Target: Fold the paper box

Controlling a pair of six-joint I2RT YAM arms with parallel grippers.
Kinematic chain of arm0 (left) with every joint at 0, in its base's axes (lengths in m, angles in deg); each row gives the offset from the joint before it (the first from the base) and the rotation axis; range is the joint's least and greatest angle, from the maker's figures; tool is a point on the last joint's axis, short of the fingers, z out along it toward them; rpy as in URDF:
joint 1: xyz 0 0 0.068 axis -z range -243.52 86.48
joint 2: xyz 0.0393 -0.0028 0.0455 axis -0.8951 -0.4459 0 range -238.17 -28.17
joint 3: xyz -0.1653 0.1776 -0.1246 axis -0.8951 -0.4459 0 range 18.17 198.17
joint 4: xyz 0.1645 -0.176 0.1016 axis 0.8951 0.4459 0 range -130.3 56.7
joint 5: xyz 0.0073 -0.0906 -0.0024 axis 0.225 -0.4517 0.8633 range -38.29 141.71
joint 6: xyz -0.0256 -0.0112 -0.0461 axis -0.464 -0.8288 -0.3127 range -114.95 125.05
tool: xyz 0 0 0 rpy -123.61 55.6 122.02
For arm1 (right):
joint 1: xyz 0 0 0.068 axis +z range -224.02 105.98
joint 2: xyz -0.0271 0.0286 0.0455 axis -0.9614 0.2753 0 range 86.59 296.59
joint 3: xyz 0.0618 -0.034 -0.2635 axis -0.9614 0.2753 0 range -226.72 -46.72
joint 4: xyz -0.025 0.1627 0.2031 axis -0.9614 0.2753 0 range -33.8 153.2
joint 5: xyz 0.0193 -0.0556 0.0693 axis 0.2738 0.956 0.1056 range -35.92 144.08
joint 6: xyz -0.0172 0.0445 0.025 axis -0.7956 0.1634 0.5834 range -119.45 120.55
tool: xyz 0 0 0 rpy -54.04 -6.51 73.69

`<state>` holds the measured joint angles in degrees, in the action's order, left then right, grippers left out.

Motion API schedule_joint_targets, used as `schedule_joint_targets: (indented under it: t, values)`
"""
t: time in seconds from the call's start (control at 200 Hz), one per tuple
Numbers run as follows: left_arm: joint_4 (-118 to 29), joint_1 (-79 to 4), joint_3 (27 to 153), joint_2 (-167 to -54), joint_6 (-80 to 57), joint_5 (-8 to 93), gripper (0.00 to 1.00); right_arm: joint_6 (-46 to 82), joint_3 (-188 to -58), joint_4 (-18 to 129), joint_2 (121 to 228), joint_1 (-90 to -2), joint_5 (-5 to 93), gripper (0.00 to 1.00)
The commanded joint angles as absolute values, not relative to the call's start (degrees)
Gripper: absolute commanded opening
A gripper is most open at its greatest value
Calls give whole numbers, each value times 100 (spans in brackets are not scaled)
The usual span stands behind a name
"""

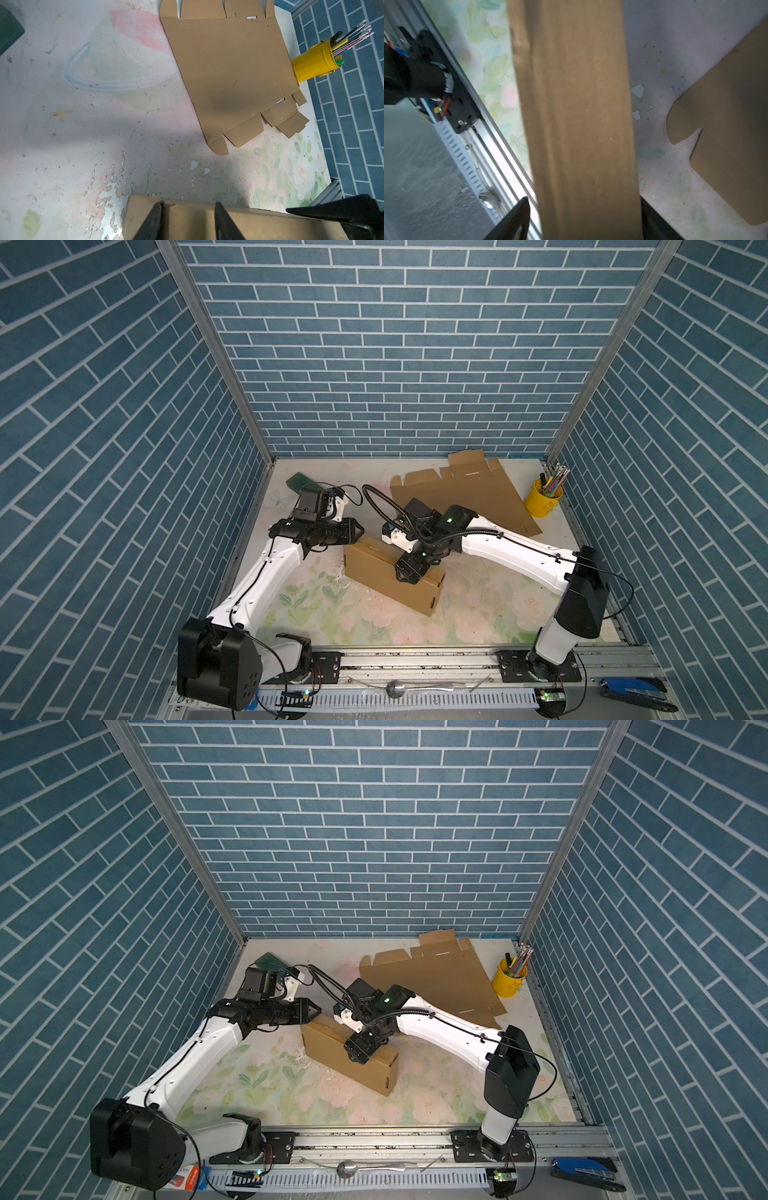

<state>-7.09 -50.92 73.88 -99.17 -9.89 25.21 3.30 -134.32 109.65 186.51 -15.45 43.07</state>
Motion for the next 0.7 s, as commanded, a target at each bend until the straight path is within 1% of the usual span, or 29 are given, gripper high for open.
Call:
schedule_joint_targets:
  t: [0.0, 0.07, 0.13, 0.29, 0.44, 0.54, 0.675, 0.695]
  values:
    - [537, -5169, 7275, -10098, -948, 2590, 45, -332, -13699, 11125, 18769, -1498, 4775, 66]
    - [613, -5271, 7393, -10007, -945, 2471, 48, -472, -13699, 11100, 18713, -1487, 4844, 57]
    - [705, -5359, 7548, -9935, -928, 2366, 50, -638, -13694, 11079, 18649, -1487, 4855, 52]
    - [923, -5624, 7926, -9801, -867, 2063, 53, -1043, -13742, 11091, 18583, -1487, 4872, 47]
    - [1067, -6011, 8262, -9652, -774, 1682, 57, -1558, -13883, 11118, 18590, -1495, 5281, 45]
    - [1012, -6291, 8301, -9660, -657, 1350, 61, -2053, -13778, 11024, 18571, -1539, 5159, 46]
    - [761, -6317, 7987, -9702, -682, 1244, 64, -2653, -13648, 11016, 18624, -1759, 4941, 49]
    - [688, -6325, 7916, -9683, -705, 1212, 65, -2743, -13646, 11021, 18633, -1793, 4736, 48]
